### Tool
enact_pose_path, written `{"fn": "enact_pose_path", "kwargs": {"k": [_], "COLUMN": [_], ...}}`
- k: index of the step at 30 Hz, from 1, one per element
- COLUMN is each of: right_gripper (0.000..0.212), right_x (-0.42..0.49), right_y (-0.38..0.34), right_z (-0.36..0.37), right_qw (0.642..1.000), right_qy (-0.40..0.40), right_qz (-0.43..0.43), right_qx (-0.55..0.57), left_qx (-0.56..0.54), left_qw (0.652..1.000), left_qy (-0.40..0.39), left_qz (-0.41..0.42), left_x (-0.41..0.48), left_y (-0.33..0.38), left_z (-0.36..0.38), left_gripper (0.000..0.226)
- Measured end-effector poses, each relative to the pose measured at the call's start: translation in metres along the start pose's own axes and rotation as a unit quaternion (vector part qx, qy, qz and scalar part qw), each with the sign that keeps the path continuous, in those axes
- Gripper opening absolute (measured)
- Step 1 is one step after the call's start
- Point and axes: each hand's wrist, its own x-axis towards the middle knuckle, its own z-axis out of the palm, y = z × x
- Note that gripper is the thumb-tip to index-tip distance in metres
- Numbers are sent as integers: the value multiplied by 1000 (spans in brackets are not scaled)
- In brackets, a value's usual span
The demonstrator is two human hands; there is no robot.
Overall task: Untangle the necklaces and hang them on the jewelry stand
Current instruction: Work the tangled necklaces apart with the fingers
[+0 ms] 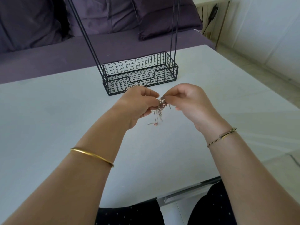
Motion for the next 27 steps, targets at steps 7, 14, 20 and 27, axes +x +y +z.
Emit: {"fn": "enact_pose_path", "kwargs": {"k": [7,14,20,27], "right_gripper": [16,16,16,16], "right_x": [0,-1,-2,0], "right_y": [-1,0,1,-2], "right_z": [-1,-3,-4,-1], "right_qw": [1000,998,996,992], "right_qy": [-8,-42,-55,-27], "right_qz": [-7,52,70,91], "right_qx": [7,3,-4,82], "left_qx": [90,23,-30,20], "left_qw": [996,999,998,998], "left_qy": [13,31,42,40], "left_qz": [21,-34,-35,-33], "left_x": [-3,-2,-3,-3], "left_y": [1,4,6,6], "left_z": [0,0,2,4], "left_gripper": [13,17,17,17]}}
